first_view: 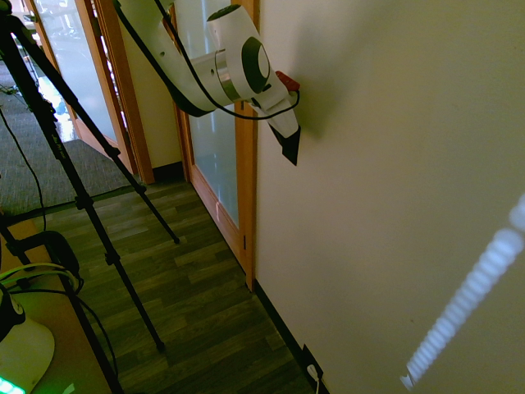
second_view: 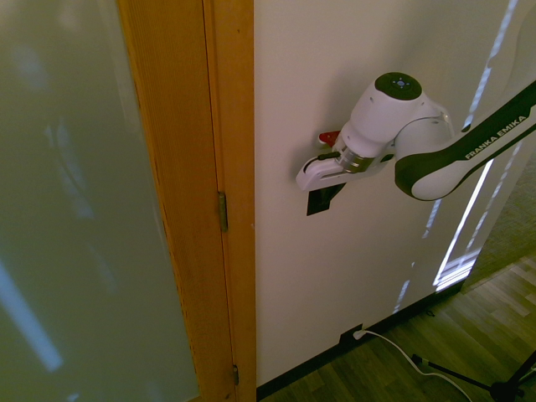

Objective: Turn off the light

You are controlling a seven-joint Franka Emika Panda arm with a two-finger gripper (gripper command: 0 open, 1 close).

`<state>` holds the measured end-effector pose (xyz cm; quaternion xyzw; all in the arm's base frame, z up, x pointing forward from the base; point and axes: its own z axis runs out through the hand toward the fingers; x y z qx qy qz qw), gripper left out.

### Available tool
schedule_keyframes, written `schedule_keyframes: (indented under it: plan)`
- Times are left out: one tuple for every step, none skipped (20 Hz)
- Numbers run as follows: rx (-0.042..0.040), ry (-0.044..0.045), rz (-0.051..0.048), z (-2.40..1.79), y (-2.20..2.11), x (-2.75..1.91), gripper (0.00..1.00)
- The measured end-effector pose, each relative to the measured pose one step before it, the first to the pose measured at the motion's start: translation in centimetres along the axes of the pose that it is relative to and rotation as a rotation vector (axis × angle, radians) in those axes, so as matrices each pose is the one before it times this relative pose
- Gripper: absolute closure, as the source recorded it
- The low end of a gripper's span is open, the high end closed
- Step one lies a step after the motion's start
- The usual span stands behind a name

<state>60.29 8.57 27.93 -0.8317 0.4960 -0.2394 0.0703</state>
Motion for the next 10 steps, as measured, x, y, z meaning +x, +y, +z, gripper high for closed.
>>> schedule_keyframes:
  plan:
    - [0.00177, -0.00103, -0.00527, -0.002, 0.029, 0.014, 0.0]
    - [-0.00005, -0.00054, -0.00544, 0.0, 0.021, 0.01, 0.0]
    - [-0.00015, -0.00028, -0.00459, -0.024, 0.023, -0.007, 0.0]
    - [-0.00039, -0.0005, -0.00288, 0.003, 0.024, -0.027, 0.0]
    - [-0.0021, -0.0015, -0.00171, 0.046, 0.101, -0.085, 0.0]
    - [-0.00378, -0.00535, -0.00321, 0.122, 0.24, -0.317, 0.0]
    - [-0.00215, -0.00596, -0.00449, 0.076, 0.258, -0.395, 0.0]
    - [0.00017, -0.00719, -0.00573, -0.055, 0.338, -0.503, 0.0]
    - [0.00118, -0.00478, -0.00497, -0.161, 0.331, -0.459, 0.0]
    - [0.00421, -0.00395, -0.00279, -0.349, 0.418, -0.418, 0.0]
